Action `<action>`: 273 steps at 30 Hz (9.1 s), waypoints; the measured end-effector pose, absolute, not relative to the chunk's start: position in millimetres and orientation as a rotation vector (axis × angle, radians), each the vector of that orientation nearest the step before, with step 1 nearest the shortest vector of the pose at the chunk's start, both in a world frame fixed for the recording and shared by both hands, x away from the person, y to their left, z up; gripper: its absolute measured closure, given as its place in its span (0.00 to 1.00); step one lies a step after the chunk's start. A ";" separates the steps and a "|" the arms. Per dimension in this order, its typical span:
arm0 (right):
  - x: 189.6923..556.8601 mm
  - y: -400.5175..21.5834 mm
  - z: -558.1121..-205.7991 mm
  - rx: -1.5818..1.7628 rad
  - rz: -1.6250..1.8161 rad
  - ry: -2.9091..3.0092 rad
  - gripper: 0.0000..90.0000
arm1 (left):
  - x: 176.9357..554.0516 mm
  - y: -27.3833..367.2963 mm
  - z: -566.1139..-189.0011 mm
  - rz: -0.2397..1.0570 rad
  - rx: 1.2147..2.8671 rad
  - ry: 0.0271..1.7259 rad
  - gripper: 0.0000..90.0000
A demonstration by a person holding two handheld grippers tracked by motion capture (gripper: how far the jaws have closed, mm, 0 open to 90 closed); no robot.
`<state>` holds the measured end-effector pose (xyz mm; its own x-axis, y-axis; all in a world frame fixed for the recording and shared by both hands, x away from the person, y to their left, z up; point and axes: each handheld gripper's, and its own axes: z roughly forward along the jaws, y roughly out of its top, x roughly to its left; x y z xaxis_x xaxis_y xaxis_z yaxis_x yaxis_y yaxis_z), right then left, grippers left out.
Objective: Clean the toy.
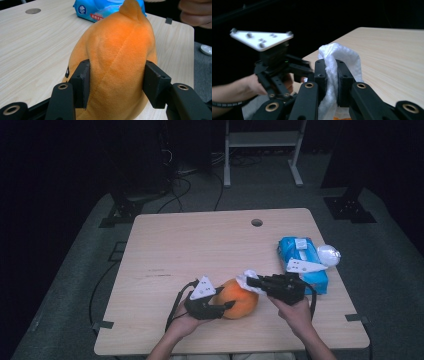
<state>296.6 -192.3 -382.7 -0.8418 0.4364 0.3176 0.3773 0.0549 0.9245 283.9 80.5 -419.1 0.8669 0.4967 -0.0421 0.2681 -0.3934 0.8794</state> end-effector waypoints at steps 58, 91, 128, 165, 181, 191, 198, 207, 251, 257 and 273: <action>302.4 -189.9 -409.4 0.931 1.622 2.253 0.90 | 281.4 72.2 -423.5 0.267 1.913 0.588 0.45; 288.1 -176.7 -404.8 0.824 1.675 2.284 0.89 | 286.4 73.7 -435.9 0.205 1.895 0.640 0.25; 288.2 -177.4 -400.4 0.829 1.685 2.252 0.89 | 281.3 68.8 -431.8 0.359 1.952 0.552 0.36; 303.5 -180.1 -416.1 0.882 1.700 2.417 0.89 | 274.9 67.4 -429.9 0.158 1.997 0.493 0.26; 308.3 -189.8 -420.8 0.861 1.693 2.460 0.89 | 280.5 70.9 -436.3 0.111 2.059 0.539 0.23; 301.2 -180.5 -416.8 0.831 1.708 2.530 0.89 | 282.0 72.6 -432.1 0.091 2.017 0.581 0.22; 315.2 -175.8 -420.2 0.878 1.621 2.481 0.90 | 272.5 66.1 -436.4 0.126 2.063 0.522 0.26; 305.3 -194.0 -423.0 0.931 1.545 2.474 0.89 | 273.7 67.5 -437.3 0.113 2.063 0.513 0.26; 289.9 -265.8 -437.4 1.008 1.452 2.474 0.80 | 279.1 45.6 -416.0 0.344 2.069 0.443 0.67; 297.7 -266.8 -446.1 1.049 1.425 2.456 0.68 | 292.2 62.4 -403.1 0.398 2.008 0.509 0.67; 283.6 -262.8 -433.3 0.879 1.407 2.393 0.59 | 342.0 84.6 -401.4 0.555 1.983 0.648 0.65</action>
